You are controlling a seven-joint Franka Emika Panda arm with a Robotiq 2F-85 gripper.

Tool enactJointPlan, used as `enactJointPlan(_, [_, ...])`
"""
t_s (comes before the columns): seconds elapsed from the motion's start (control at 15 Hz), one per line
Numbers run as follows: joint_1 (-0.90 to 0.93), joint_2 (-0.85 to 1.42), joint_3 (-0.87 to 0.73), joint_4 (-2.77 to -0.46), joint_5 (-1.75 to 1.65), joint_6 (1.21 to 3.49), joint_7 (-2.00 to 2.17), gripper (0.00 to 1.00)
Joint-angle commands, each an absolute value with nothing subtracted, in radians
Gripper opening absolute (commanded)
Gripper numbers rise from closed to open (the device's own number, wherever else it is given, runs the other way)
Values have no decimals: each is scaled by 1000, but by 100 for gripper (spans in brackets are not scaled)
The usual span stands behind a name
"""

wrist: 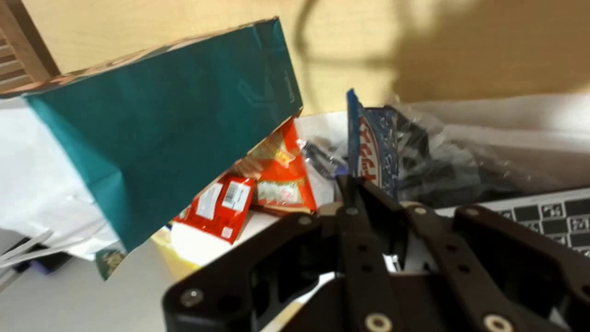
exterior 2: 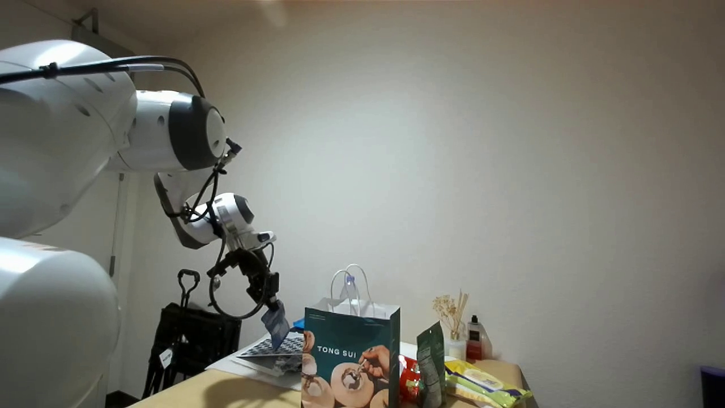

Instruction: Put the blue packet in the green bag

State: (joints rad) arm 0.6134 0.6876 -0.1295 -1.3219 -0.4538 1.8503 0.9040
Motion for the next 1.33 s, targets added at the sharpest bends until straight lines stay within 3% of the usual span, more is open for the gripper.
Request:
enactJointPlan(0.0, [682,549,-200,-1389,-557,1785,1046,1])
enactJointPlan(0.47, [745,402,-284,-1470,-629,1596,1296,1])
enactJointPlan(0.53, [654,459,-167,-1370,-659,1579,1244,5])
enactJointPlan(1.27, [561,372,-87,-1448,-761,1464,1558,1])
